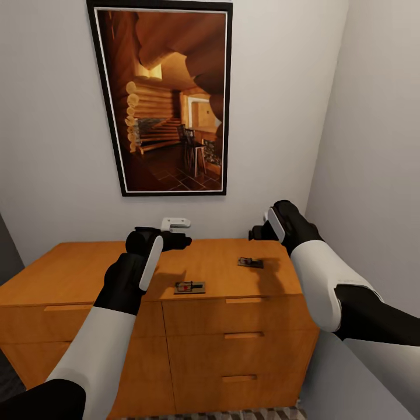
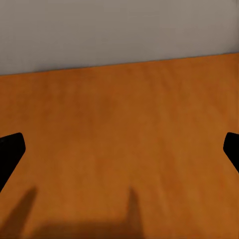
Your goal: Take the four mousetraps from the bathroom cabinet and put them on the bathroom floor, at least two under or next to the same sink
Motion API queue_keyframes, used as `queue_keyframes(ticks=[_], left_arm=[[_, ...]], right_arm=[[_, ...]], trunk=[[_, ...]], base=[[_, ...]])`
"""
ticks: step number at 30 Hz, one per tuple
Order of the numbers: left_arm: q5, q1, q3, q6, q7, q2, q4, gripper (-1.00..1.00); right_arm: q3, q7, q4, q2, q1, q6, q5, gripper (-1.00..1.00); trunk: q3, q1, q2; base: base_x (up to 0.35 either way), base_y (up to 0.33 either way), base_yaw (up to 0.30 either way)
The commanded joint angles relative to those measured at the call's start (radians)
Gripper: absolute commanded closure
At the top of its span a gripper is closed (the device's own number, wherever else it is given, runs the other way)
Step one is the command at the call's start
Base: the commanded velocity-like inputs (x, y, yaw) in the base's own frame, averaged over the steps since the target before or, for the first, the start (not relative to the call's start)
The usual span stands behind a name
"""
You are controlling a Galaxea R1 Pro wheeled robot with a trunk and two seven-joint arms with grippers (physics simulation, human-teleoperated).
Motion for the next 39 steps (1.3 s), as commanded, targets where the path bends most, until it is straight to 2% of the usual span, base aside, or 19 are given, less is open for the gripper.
queue_keyframes(ticks=[1, 28, 39], left_arm=[[0.01, -0.001, -0.001, 0.004, 0.01, 0.0, 0.0, -1.0], [0.009, -0.001, -0.001, 0.004, 0.012, -0.001, 0.001, -1.0], [0.01, -0.001, -0.001, 0.004, 0.012, -0.001, 0.001, -1.0]], right_arm=[[-0.008, 0.001, -0.001, 0.002, -0.001, 0.003, 0.008, -1.0], [-0.011, 0.001, 0.002, 0.009, -0.001, 0.003, 0.008, -1.0], [-0.008, 0.005, 0.039, 0.009, -0.001, 0.003, 0.005, -1.0]], trunk=[[-0.001, 0.0, -0.001], [-0.001, 0.0, -0.001], [-0.001, 0.0, -0.001]], base=[[-0.003, -0.002, 0.0], [0.0, 0.0, 0.0], [0.0, 0.0, 0.0]])
